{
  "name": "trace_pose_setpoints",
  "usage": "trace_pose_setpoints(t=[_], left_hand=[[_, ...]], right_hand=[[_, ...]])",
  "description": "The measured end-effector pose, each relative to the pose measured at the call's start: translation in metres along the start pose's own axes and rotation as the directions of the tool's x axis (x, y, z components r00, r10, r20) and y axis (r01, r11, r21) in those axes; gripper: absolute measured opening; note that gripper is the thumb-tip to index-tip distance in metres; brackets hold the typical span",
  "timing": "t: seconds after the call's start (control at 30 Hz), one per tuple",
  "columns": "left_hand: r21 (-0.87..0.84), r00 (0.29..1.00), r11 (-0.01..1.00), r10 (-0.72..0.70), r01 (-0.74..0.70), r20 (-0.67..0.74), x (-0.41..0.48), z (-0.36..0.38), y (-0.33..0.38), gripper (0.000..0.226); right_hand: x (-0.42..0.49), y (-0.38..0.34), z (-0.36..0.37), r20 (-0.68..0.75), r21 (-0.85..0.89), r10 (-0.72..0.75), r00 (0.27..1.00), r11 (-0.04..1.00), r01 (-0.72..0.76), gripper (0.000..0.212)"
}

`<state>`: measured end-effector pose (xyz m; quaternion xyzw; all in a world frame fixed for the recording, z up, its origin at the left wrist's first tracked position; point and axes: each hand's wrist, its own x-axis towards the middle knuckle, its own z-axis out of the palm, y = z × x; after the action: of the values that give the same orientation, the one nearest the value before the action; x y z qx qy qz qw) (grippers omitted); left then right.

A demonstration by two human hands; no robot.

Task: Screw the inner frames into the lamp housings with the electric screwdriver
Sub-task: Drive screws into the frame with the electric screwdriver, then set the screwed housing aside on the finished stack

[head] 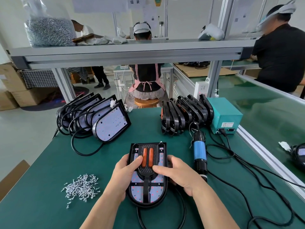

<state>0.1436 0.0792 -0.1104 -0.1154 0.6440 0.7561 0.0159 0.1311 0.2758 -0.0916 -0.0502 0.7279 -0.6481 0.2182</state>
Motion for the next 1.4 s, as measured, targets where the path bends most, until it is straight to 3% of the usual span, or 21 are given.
trace_pose_setpoints(t=[0.13,0.27,0.4,0.53,0.67,0.8,0.9,1.07,1.13,1.2,1.27,1.33,1.4], left_hand=[[-0.005,1.0,1.0,0.015,-0.015,0.0,0.003,0.0,-0.001,0.028],[-0.124,1.0,0.992,0.007,-0.008,-0.004,0.006,0.002,-0.003,0.051],[-0.133,0.988,0.984,0.102,-0.117,-0.113,0.006,0.006,-0.01,0.046],[-0.14,0.983,0.98,0.12,-0.139,-0.139,0.007,0.005,-0.016,0.039],[-0.157,0.996,0.984,0.08,-0.083,-0.028,0.008,0.0,-0.017,0.023],[-0.307,0.987,0.952,0.059,-0.011,0.148,0.0,0.016,-0.017,0.048],[-0.422,0.981,0.907,0.066,0.017,0.182,-0.003,0.027,-0.018,0.046],[-0.441,0.96,0.896,0.075,0.053,0.269,0.001,0.027,-0.015,0.052],[-0.463,0.967,0.886,0.088,0.034,0.239,0.003,0.027,-0.017,0.054],[-0.455,0.99,0.89,0.099,-0.045,0.097,0.009,0.027,-0.02,0.039],[-0.334,0.989,0.931,0.134,-0.149,-0.069,0.014,0.025,-0.023,0.023],[-0.223,0.973,0.95,0.198,-0.22,-0.116,0.017,0.025,-0.028,0.015],[-0.225,0.964,0.939,0.242,-0.261,-0.109,0.017,0.025,-0.031,0.019]], right_hand=[[0.003,0.006,0.001,-0.047,0.11,0.007,0.999,0.994,-0.002,0.037],[0.005,0.009,-0.001,-0.127,0.2,-0.019,0.992,0.979,0.044,0.035],[0.007,0.008,-0.009,-0.24,0.274,-0.089,0.967,0.949,0.156,0.034],[0.007,0.007,-0.015,-0.337,0.346,-0.121,0.933,0.906,0.243,0.034],[0.003,0.008,-0.022,-0.329,0.433,-0.11,0.938,0.865,0.253,0.027],[0.001,0.007,-0.014,-0.163,0.526,-0.036,0.986,0.842,0.118,0.03],[0.0,0.006,-0.012,-0.142,0.563,-0.02,0.99,0.821,0.097,0.027],[-0.002,0.007,-0.013,-0.177,0.577,-0.072,0.982,0.8,0.163,0.023],[-0.003,0.005,-0.012,-0.211,0.55,-0.085,0.974,0.814,0.19,0.025],[-0.004,0.001,-0.014,-0.261,0.522,-0.112,0.959,0.819,0.238,0.029],[-0.006,-0.004,-0.018,-0.317,0.518,-0.148,0.937,0.8,0.302,0.033],[-0.01,-0.01,-0.025,-0.385,0.515,-0.187,0.904,0.769,0.378,0.036],[-0.015,-0.016,-0.039,-0.467,0.495,-0.221,0.856,0.737,0.46,0.039]])
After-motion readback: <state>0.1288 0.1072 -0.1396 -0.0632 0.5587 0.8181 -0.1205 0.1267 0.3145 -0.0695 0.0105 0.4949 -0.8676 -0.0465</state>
